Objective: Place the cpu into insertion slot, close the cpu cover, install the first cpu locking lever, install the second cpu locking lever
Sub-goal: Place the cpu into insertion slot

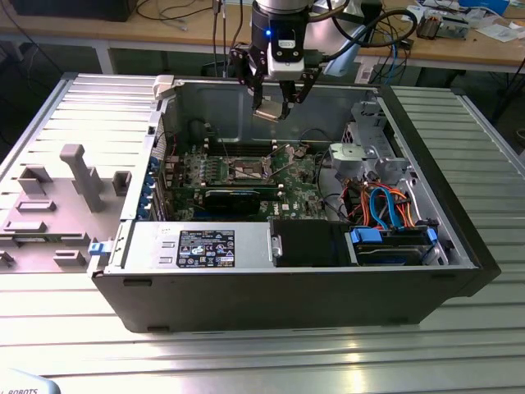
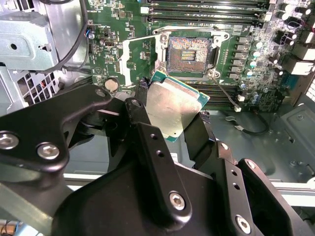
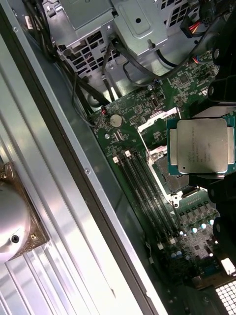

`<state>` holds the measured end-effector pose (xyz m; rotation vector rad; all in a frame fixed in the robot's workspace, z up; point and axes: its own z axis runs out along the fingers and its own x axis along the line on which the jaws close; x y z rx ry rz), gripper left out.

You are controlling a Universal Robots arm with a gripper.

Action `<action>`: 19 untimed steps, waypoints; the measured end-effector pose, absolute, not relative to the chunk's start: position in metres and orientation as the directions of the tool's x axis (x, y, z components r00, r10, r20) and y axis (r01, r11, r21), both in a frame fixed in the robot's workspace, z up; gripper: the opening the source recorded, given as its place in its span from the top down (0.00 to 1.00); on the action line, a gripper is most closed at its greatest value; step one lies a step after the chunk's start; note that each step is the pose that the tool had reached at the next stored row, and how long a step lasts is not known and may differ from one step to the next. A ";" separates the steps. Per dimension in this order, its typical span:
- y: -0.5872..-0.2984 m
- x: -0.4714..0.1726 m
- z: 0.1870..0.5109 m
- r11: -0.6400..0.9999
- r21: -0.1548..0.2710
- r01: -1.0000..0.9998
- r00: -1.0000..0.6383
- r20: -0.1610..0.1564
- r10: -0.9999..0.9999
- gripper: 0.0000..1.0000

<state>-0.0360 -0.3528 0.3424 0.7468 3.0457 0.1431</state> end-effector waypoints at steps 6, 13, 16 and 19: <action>-0.353 -0.036 0.342 0.880 0.089 0.466 -0.884 0.019 0.467 0.46; -0.353 -0.036 0.342 0.877 0.089 0.473 -0.881 0.019 0.473 0.46; -0.353 -0.036 0.342 0.876 0.089 0.475 -0.880 0.019 0.475 0.46; -0.353 -0.036 0.342 0.874 0.089 0.478 -0.878 0.019 0.478 0.46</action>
